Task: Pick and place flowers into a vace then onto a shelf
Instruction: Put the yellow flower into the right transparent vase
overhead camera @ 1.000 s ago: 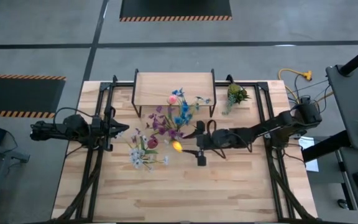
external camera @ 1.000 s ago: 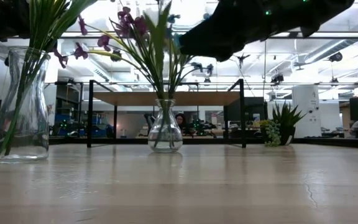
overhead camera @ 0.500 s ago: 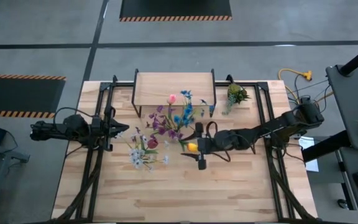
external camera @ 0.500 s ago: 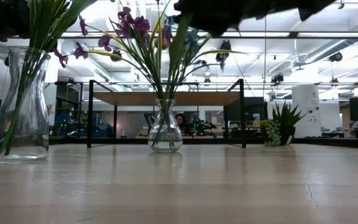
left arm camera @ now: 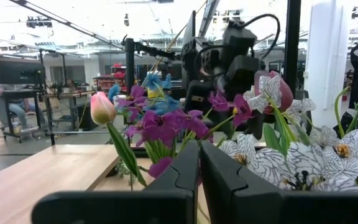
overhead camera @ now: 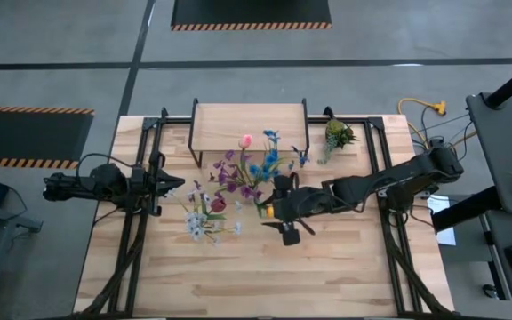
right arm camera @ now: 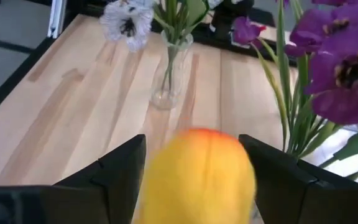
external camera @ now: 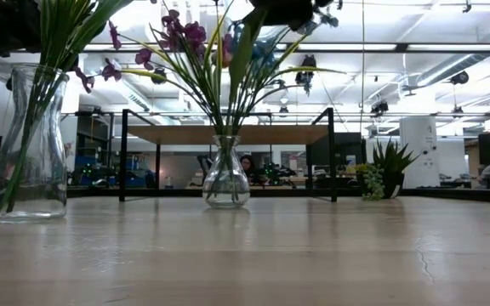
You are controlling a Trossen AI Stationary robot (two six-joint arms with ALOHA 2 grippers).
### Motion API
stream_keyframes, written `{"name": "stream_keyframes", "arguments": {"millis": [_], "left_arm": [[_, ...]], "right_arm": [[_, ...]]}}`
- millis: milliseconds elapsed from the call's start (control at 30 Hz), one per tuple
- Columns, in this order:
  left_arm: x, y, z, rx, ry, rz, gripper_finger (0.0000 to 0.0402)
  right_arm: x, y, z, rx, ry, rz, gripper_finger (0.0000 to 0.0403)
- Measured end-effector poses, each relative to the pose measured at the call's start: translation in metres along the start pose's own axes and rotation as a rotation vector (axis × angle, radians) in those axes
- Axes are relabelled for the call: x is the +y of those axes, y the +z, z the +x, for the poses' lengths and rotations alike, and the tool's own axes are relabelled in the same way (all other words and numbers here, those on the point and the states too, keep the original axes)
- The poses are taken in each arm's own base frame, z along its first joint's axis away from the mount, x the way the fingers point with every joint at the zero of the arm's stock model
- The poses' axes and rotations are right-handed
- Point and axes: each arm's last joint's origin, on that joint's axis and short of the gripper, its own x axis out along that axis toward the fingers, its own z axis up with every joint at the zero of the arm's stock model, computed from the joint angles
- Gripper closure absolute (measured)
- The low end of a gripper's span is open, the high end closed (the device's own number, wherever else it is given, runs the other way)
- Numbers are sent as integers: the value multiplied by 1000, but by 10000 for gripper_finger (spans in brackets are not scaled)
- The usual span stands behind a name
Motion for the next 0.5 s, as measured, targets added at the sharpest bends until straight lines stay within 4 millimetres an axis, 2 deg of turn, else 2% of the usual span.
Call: {"name": "stream_keyframes", "arguments": {"millis": [267,500], "left_arm": [[0,0,0,0,0,0,402],[0,0,0,0,0,0,402]], "right_arm": [[10,23,-23,139,47,-32,156],[10,41,-34,105,50,-73,156]]}}
